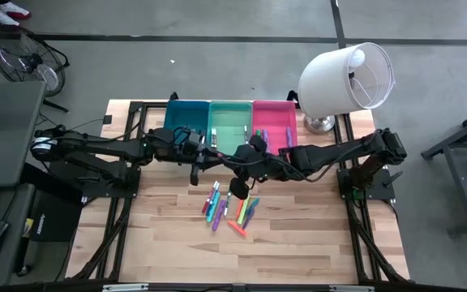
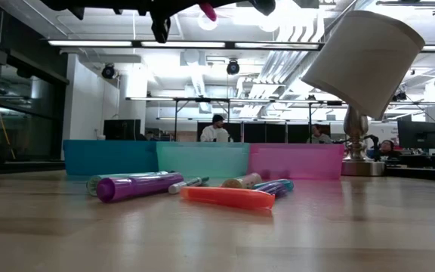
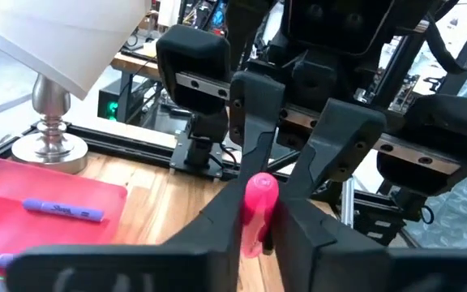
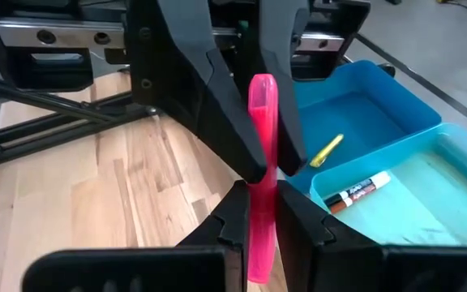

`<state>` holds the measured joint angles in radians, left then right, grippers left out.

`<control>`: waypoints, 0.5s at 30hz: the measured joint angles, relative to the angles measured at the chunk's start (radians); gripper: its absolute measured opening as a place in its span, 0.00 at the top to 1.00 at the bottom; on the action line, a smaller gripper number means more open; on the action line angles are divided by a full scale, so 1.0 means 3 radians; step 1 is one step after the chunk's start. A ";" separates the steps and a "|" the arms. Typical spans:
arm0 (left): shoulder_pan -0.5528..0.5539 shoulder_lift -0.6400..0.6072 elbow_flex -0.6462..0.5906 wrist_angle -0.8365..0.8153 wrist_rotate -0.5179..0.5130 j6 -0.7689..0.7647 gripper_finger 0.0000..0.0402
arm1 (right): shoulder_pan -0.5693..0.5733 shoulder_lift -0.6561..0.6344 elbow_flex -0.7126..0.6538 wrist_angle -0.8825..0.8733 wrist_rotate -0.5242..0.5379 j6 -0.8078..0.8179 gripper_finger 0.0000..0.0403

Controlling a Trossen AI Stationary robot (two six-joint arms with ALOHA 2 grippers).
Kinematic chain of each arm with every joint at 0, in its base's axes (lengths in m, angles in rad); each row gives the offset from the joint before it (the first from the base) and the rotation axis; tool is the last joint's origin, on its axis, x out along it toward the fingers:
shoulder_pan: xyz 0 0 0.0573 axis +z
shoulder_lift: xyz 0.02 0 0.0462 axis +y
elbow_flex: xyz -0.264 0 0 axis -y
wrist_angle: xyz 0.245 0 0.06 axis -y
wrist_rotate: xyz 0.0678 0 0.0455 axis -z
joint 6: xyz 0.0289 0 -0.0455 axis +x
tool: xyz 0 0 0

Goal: Pick & Place Markers
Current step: Put the pink pen into the blue bin

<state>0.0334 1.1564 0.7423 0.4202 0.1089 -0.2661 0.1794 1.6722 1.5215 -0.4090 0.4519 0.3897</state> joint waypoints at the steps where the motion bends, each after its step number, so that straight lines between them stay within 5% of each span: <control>1: 0.0000 0.0000 -0.0001 0.0000 0.0000 0.0000 0.91 | -0.0003 0.0001 0.0000 0.0005 0.0000 -0.0009 0.92; 11: 0.0000 -0.0001 -0.0001 -0.0001 -0.0036 0.0003 0.92 | -0.0008 0.0000 0.0000 0.0003 0.0003 -0.0054 0.92; 15: 0.0000 0.0000 -0.0001 -0.0001 -0.0047 0.0000 0.92 | -0.0008 0.0001 0.0000 0.0016 -0.0015 -0.0057 0.81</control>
<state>0.0334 1.1564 0.7422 0.4199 0.0948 -0.2661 0.1768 1.6726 1.5215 -0.4043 0.4474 0.3725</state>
